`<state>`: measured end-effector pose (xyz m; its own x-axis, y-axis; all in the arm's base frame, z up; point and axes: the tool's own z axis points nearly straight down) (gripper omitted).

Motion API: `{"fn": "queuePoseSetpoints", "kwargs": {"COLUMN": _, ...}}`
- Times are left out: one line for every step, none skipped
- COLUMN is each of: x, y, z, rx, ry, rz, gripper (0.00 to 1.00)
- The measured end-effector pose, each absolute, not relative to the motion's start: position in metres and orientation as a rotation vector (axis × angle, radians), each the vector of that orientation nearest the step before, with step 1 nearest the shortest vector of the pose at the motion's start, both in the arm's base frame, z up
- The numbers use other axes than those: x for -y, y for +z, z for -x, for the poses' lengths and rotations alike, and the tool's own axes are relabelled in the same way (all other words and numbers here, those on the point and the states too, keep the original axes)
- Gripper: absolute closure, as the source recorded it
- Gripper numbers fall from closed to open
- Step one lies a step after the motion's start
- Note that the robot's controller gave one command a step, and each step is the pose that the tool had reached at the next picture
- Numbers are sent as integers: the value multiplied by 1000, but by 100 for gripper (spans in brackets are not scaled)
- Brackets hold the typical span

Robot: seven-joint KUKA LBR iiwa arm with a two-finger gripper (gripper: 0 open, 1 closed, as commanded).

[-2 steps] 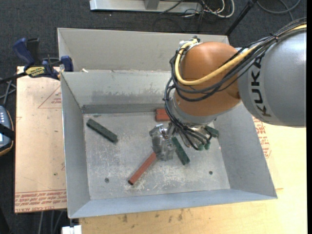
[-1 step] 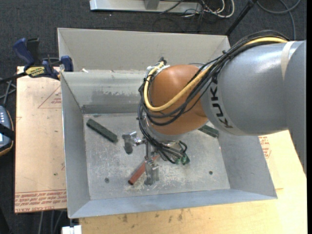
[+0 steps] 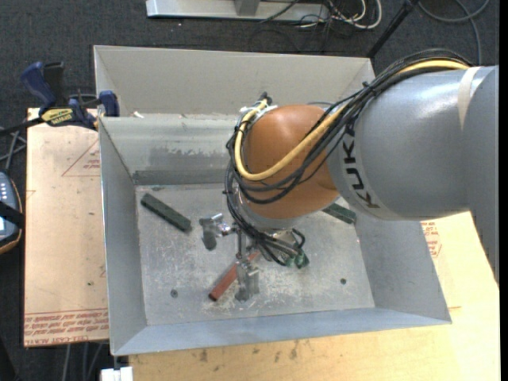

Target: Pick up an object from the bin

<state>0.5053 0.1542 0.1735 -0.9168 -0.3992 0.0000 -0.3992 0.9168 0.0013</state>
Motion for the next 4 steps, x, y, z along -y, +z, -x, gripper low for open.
{"fn": "queuePoseSetpoints", "kwargs": {"x": -112, "y": 69, "z": -497, "rx": 2951, "ry": -2, "rz": -1077, "gripper": 100}}
{"fn": "queuePoseSetpoints", "kwargs": {"x": -112, "y": 70, "z": -497, "rx": 2951, "ry": -2, "rz": -1077, "gripper": 100}}
{"fn": "queuePoseSetpoints", "kwargs": {"x": -174, "y": 70, "z": -516, "rx": 2778, "ry": -5, "rz": -1481, "gripper": 0}}
{"fn": "queuePoseSetpoints", "kwargs": {"x": -172, "y": 70, "z": -516, "rx": 2777, "ry": -3, "rz": -1476, "gripper": 0}}
